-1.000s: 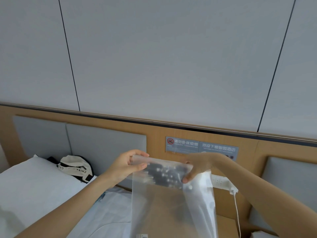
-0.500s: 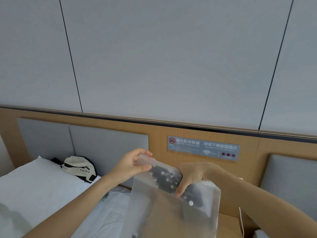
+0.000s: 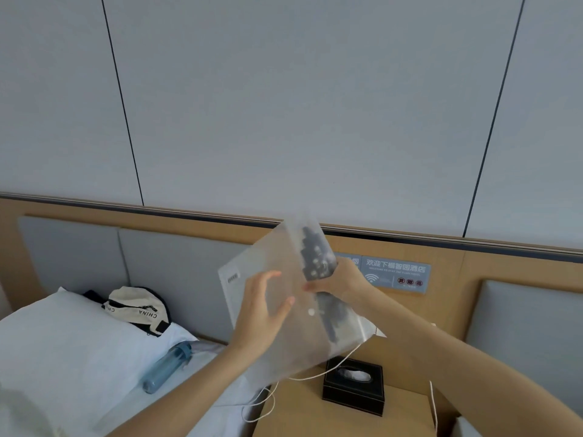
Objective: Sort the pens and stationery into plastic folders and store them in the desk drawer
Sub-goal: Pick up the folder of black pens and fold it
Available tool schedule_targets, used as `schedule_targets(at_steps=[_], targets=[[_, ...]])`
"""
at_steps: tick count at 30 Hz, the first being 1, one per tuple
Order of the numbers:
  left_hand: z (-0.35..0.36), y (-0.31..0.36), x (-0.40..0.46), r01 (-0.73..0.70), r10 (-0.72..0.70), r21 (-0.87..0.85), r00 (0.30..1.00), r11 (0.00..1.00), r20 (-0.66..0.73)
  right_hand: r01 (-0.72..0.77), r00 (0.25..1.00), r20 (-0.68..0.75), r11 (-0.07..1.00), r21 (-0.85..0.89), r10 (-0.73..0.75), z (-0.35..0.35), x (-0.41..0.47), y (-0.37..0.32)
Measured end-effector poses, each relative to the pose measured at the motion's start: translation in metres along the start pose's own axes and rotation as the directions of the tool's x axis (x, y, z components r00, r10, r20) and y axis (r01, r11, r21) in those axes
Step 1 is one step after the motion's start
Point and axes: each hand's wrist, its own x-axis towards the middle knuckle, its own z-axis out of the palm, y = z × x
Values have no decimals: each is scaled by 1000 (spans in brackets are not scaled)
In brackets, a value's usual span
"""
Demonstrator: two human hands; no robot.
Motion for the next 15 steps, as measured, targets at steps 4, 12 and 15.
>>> schedule_targets(at_steps=[4,12,15], targets=[[17,15,2,73,-68,-79,996,994,61,27,998,46,925,378,-48,7,-11,-8],[18,16,9,225,-168,-239,957,945,238,-46,927,312,765,643,-207,7,-13,-8],[13,5,6,241,-180,-218,947,946,266,-100,819,501,789,606,-281,-3,-10,-2]])
